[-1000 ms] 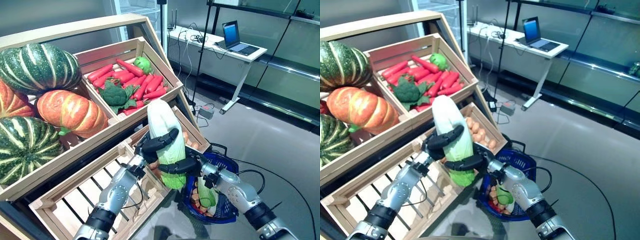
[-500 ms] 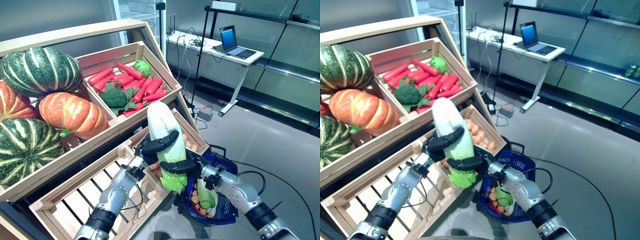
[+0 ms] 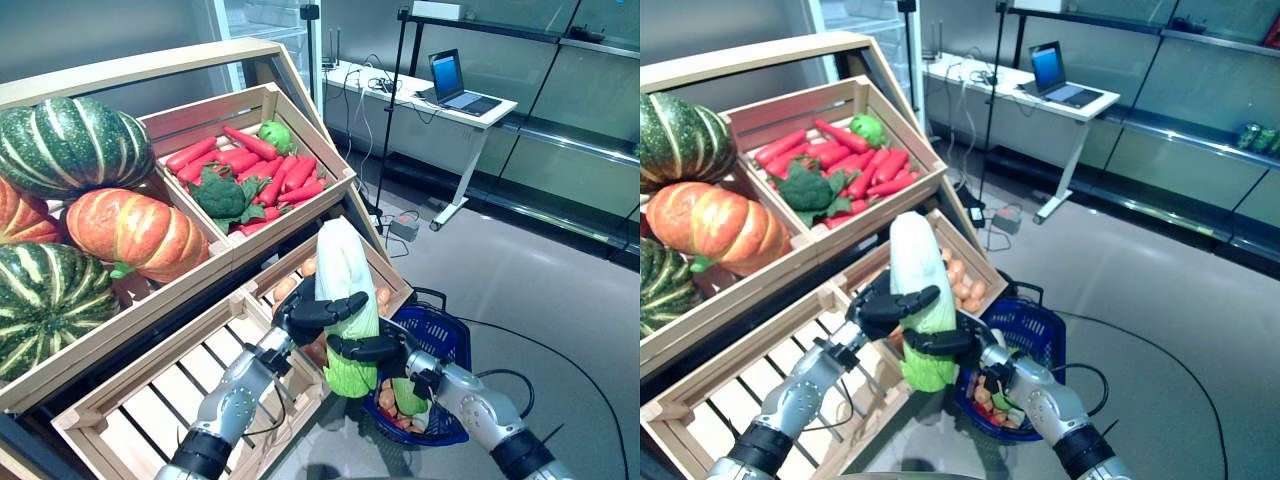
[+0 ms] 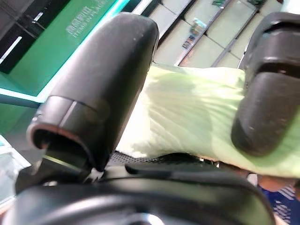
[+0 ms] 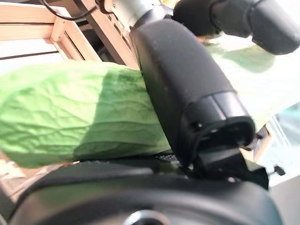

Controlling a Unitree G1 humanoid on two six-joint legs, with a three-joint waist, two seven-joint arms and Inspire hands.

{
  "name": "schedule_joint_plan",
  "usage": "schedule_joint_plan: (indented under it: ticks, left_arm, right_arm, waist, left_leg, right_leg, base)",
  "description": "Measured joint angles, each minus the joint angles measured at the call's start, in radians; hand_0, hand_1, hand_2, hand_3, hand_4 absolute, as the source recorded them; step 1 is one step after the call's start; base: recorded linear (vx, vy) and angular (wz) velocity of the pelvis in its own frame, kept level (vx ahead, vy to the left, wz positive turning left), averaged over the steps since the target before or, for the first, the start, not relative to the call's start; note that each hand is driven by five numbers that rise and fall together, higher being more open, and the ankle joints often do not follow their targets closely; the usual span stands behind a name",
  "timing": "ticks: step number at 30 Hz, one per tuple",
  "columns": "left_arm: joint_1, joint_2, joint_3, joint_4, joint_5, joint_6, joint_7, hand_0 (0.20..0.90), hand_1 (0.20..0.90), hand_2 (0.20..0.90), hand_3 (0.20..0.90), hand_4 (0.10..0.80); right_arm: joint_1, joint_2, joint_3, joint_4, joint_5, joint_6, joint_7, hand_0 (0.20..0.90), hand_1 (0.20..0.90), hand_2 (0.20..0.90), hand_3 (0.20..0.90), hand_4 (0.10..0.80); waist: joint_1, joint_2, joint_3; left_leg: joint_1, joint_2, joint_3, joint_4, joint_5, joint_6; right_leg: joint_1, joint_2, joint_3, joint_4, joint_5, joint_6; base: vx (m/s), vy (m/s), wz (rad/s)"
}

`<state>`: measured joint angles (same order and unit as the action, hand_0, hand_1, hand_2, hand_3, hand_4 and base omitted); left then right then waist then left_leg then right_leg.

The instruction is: Put vegetables into the basket

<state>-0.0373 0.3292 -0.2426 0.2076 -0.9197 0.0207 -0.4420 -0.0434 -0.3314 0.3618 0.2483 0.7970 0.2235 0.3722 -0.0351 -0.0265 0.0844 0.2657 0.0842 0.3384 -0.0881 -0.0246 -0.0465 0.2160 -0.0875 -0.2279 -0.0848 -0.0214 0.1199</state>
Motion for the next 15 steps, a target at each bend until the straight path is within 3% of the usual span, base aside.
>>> schedule_joint_plan:
  ticks: [9,15]
  left_arm:
    - [0.064,0.002,0.181,0.024,0.025,-0.068,0.031,0.900,0.900,0.900,0.900,0.800]
    - [0.067,0.000,0.206,0.080,0.046,-0.077,0.078,0.900,0.900,0.900,0.900,0.800]
  right_arm:
    - [0.107,-0.028,-0.240,0.200,0.001,-0.079,-0.073,0.300,0.300,0.300,0.300,0.400]
    - [0.114,-0.037,-0.276,0.263,0.001,-0.114,-0.101,0.300,0.300,0.300,0.300,0.400]
  waist:
    - [-0.006,0.002,0.001]
    - [-0.008,0.004,0.002]
  left_leg:
    - [-0.003,0.001,0.016,0.000,0.000,0.000]
    - [-0.010,0.001,0.021,0.000,0.000,0.000]
  right_leg:
    - [-0.013,0.003,0.022,-0.003,0.010,0.000]
    - [-0.022,0.003,0.024,-0.004,0.014,0.000]
  base:
    - [-0.009,-0.020,-0.07]
    - [-0.003,-0.043,-0.03]
